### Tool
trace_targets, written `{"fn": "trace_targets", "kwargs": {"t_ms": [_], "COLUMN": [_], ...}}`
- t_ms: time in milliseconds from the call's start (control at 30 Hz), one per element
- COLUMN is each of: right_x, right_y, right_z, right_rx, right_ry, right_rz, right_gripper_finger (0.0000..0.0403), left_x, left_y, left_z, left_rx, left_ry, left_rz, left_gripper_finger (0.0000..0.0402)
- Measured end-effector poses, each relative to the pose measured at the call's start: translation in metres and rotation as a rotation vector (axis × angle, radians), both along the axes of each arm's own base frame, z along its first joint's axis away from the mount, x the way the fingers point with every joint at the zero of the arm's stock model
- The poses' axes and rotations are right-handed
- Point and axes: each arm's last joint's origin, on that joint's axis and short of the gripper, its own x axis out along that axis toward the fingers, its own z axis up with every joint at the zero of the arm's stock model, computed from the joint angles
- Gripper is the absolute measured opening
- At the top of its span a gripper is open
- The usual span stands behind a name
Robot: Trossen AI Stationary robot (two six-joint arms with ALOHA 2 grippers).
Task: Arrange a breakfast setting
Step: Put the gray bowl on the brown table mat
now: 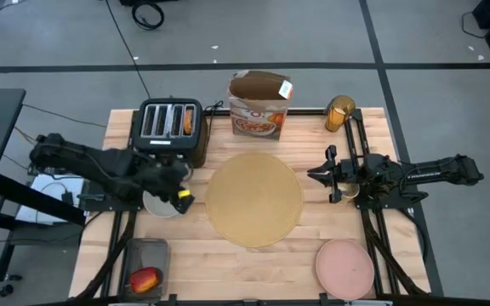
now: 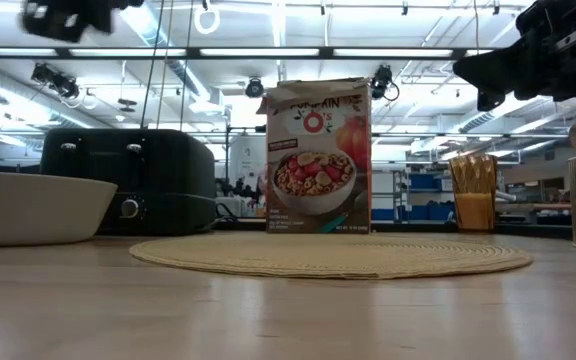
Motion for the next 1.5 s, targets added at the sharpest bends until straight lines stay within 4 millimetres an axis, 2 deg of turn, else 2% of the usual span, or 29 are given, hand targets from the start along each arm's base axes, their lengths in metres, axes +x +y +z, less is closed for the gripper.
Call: {"fn": "trace_targets", "kwargs": {"t_ms": [133,267,400,533,833,1200,1500], "right_x": [0.000,-0.002,-0.004,-0.005,-0.012,-0.007,-0.003], "right_y": [0.000,0.000,0.000,0.000,0.000,-0.001,0.000], "right_z": [0.003,0.011,0.018,0.021,0.038,0.033,0.030], "right_rx": [0.000,0.013,0.204,0.338,0.552,0.653,0.664], "right_ry": [-0.029,-0.119,-0.199,-0.226,-0.416,-0.363,-0.331], "right_rz": [0.000,0.003,0.042,0.070,0.171,0.168,0.165], "right_gripper_finger": [0.0050,0.0050,0.0050,0.0050,0.0050,0.0050,0.0050], "left_x": [0.006,0.010,0.013,0.019,0.032,0.054,0.071], "left_y": [-0.016,-0.023,-0.025,-0.026,-0.022,-0.002,0.008], "left_z": [-0.019,-0.029,-0.039,-0.050,-0.071,-0.100,-0.139], "left_rx": [-0.060,-0.064,-0.013,0.065,0.150,0.160,0.162], "left_ry": [0.122,0.195,0.263,0.326,0.443,0.571,0.731], "left_rz": [0.083,0.162,0.141,0.058,-0.016,0.035,0.065], "left_gripper_finger": [0.0061,0.0110,0.0154,0.0176,0.0181,0.0181,0.0178]}}
